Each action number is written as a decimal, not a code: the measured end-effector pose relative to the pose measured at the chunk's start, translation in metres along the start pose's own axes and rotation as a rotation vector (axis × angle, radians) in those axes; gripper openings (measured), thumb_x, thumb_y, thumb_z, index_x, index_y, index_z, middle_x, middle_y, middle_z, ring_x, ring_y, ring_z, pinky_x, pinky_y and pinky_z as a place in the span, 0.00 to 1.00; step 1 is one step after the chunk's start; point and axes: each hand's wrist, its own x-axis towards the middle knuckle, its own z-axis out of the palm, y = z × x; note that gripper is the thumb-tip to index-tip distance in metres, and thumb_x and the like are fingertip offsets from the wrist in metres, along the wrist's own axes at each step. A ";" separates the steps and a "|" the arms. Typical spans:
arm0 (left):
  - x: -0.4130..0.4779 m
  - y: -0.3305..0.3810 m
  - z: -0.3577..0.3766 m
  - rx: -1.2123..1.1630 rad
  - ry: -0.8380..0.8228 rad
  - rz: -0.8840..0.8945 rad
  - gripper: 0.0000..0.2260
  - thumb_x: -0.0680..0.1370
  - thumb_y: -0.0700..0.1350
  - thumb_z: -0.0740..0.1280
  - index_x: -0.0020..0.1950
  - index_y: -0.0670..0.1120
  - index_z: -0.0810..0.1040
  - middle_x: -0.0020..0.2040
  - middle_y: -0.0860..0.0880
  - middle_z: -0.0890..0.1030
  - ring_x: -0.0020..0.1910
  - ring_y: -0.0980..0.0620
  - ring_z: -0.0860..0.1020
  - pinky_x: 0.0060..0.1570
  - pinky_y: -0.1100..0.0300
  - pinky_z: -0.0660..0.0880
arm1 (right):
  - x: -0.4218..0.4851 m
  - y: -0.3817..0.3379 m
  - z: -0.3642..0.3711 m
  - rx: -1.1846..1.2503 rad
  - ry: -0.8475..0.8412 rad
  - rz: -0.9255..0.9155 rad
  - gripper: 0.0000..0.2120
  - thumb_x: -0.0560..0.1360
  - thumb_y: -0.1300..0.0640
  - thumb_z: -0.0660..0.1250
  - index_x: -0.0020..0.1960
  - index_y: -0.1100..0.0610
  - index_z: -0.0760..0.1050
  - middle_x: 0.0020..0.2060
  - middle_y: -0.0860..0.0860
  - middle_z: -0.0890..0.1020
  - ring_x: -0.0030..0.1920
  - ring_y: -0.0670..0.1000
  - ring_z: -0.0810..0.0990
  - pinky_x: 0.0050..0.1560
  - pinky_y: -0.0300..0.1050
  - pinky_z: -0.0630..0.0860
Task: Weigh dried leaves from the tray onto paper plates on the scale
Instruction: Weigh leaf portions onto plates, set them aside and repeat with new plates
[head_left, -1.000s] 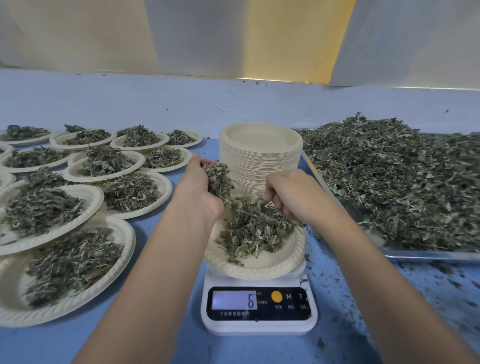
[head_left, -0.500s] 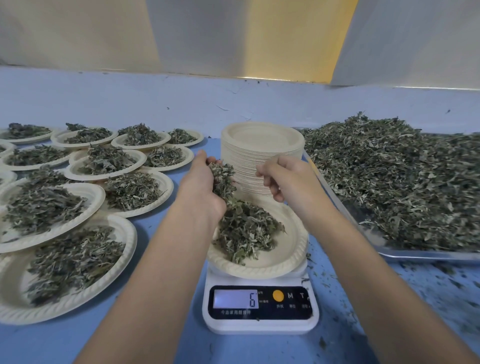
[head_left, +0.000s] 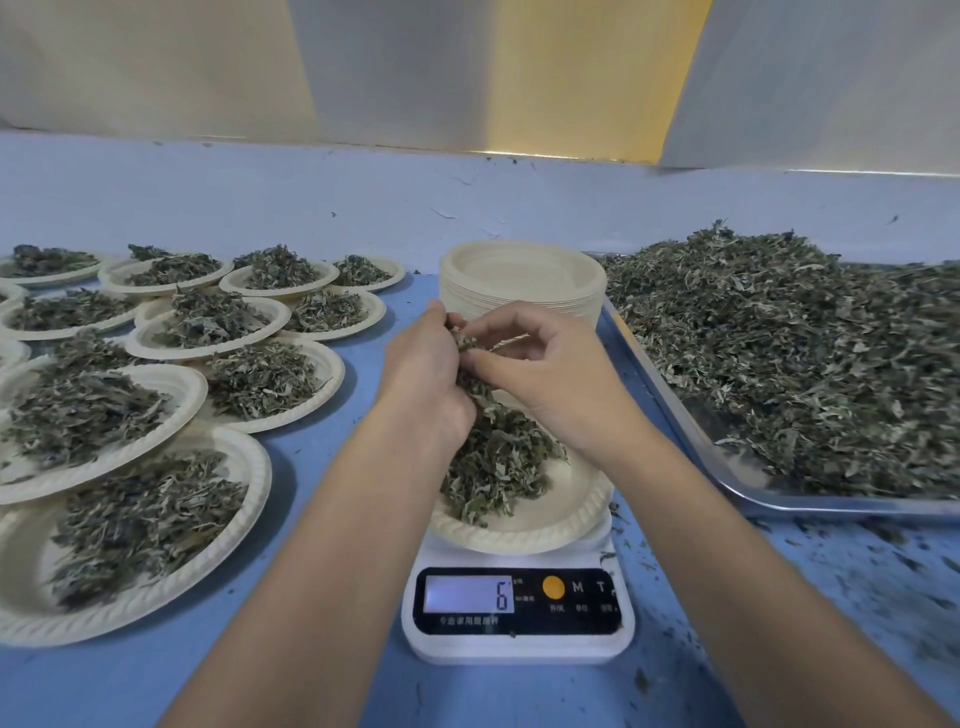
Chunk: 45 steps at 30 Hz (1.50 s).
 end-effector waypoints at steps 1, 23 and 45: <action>0.000 -0.001 0.000 0.010 0.007 0.009 0.16 0.83 0.46 0.56 0.35 0.45 0.67 0.30 0.47 0.71 0.30 0.50 0.71 0.33 0.59 0.71 | 0.000 0.001 0.000 -0.019 0.007 -0.006 0.12 0.69 0.66 0.73 0.39 0.49 0.79 0.39 0.49 0.83 0.38 0.49 0.79 0.49 0.51 0.78; 0.011 0.016 -0.018 -0.155 0.097 -0.045 0.17 0.83 0.47 0.55 0.34 0.46 0.66 0.31 0.51 0.70 0.28 0.55 0.66 0.22 0.67 0.67 | 0.002 0.002 -0.025 -0.281 -0.258 0.139 0.02 0.71 0.55 0.71 0.41 0.52 0.82 0.38 0.44 0.82 0.36 0.36 0.76 0.41 0.31 0.71; -0.002 0.005 0.001 -0.106 -0.225 -0.098 0.14 0.83 0.42 0.55 0.43 0.39 0.74 0.49 0.41 0.76 0.50 0.44 0.76 0.53 0.51 0.76 | 0.001 0.000 0.001 -0.150 0.165 -0.069 0.09 0.70 0.63 0.74 0.45 0.50 0.81 0.37 0.38 0.81 0.36 0.36 0.77 0.44 0.29 0.73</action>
